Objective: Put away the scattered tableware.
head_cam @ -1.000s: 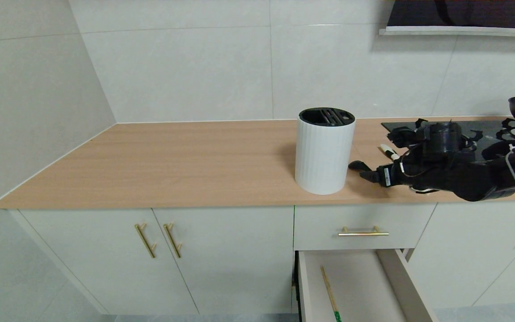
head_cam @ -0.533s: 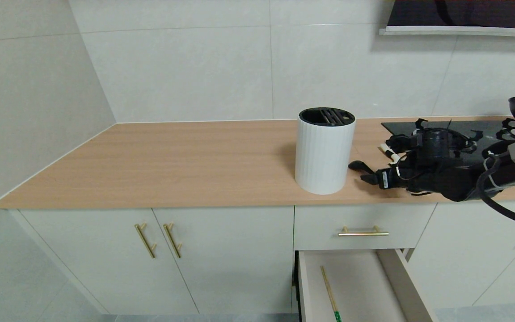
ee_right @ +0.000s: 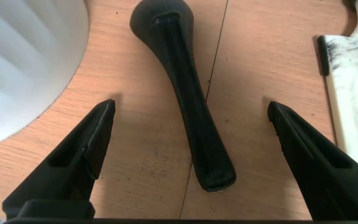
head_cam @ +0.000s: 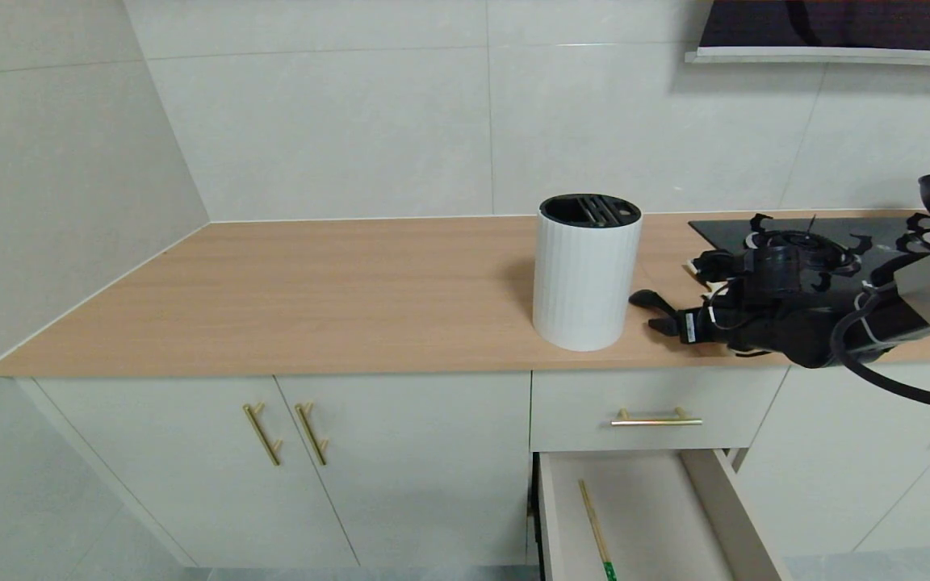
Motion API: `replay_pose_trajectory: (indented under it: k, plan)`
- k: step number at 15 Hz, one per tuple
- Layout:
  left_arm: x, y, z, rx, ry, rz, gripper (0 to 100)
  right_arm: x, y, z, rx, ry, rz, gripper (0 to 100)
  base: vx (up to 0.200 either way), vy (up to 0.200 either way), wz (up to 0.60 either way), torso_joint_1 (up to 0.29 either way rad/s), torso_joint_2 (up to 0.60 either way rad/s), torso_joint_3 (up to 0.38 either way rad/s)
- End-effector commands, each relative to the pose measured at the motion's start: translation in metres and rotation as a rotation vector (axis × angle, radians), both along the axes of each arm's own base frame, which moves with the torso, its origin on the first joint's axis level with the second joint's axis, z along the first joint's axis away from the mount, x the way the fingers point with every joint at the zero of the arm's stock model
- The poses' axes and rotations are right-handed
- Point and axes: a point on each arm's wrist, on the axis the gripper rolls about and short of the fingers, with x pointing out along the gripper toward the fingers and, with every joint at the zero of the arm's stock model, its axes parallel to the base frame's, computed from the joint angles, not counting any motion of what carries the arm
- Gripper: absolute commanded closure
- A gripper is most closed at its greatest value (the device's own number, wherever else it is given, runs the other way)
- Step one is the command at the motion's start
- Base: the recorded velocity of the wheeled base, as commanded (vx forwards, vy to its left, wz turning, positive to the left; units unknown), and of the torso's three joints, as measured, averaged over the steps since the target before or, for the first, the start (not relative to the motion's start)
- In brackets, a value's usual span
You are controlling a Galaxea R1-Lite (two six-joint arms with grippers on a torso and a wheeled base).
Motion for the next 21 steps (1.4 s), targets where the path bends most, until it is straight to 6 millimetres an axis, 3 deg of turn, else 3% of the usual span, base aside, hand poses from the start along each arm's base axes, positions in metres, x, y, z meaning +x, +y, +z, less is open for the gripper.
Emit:
replay_pose_trajectory:
  k: [1,3,4,13,19,21]
  plan:
    - [0.000,0.000,0.000,0.000,0.001,0.000,0,0.000,0.000,0.000,0.001,-0.001,0.001,0,0.000,0.000,0.00,0.000,0.00,0.000]
    - [0.000,0.000,0.000,0.000,0.000,0.000,0,0.001,0.000,-0.001,0.000,0.002,-0.001,0,0.000,0.000,0.00,0.000,0.00,0.000]
    - [0.000,0.000,0.000,0.000,0.000,0.000,0,0.003,-0.002,-0.001,0.001,-0.002,-0.007,100,0.000,0.000,0.00,0.000,0.00,0.000]
    - [0.000,0.000,0.000,0.000,0.001,0.000,0,0.002,-0.005,0.005,0.021,-0.012,-0.019,100,0.000,0.000,0.00,0.000,0.00,0.000]
    - [0.000,0.000,0.000,0.000,0.000,0.000,0,-0.019,0.000,0.040,0.043,0.038,-0.072,100,0.000,0.000,0.00,0.000,0.00,0.000]
    - [0.000,0.000,0.000,0.000,0.000,0.000,0,-0.029,0.011,0.050,0.032,0.041,-0.150,100,0.000,0.000,0.00,0.000,0.00,0.000]
